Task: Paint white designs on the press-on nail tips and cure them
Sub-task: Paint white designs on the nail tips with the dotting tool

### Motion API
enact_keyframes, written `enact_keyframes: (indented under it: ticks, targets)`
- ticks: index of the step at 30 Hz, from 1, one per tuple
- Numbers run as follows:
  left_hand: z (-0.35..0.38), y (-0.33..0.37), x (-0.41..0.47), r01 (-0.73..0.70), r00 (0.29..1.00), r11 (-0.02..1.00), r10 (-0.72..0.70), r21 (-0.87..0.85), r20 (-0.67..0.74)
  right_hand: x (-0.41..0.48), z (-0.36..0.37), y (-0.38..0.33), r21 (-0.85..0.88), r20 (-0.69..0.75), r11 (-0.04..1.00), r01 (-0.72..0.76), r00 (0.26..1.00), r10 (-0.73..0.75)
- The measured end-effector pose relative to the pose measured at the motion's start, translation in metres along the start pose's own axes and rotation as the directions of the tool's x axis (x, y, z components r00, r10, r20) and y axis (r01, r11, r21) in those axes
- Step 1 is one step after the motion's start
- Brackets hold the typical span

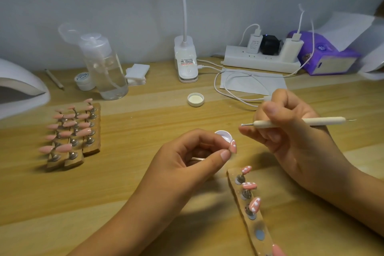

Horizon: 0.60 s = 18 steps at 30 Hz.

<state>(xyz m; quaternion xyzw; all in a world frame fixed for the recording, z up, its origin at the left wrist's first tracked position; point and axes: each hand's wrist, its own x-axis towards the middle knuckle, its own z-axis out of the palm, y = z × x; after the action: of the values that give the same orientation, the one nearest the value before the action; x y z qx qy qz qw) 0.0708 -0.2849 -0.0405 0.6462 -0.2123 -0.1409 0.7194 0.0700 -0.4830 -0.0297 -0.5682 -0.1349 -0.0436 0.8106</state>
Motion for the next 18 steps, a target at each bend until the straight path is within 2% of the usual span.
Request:
enact_keyframes:
  ticks: [7, 18]
  targets:
    - [0.0005, -0.0007, -0.0004, -0.002, 1.000, 1.000, 0.002, 0.012, 0.003, -0.0014, 0.0070, -0.0019, 0.029, 0.002, 0.997, -0.071, 0.997, 0.071]
    - [-0.0008, -0.0023, -0.0001, 0.010, 1.000, 0.999, -0.010, 0.037, -0.001, -0.0016, 0.0093, -0.0011, 0.004, 0.017, 0.996, -0.094, 0.995, 0.094]
